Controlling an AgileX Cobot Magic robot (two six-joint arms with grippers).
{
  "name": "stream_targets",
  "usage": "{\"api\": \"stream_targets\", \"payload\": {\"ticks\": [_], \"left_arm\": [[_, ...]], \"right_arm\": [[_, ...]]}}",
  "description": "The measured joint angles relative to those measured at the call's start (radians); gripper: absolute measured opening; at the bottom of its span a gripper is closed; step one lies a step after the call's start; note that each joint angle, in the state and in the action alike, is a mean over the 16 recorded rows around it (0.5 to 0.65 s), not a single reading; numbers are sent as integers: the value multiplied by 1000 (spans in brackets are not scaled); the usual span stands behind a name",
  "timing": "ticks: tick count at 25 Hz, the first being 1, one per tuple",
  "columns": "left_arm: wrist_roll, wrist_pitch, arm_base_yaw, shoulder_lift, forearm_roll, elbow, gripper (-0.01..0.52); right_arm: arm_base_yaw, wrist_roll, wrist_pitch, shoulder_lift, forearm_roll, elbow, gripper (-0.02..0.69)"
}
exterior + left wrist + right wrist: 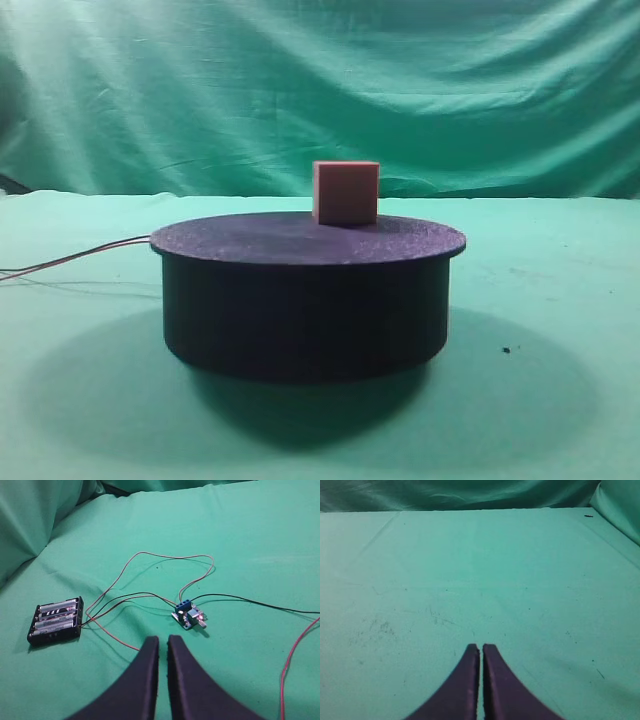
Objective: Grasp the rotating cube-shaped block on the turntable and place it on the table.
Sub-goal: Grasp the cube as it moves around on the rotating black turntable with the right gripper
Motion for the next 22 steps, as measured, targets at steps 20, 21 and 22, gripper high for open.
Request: {"api": "stream_targets", "payload": {"ticks": [20,21,22], "left_arm": [[0,0,0,0,0,0,0],[0,0,0,0,0,0,0],[0,0,0,0,0,0,0]], "right_arm": [[0,50,-248,5,0,-14,0],[0,56,-266,10,1,-26,0],[0,62,-277,19,2,-41,0]]}}
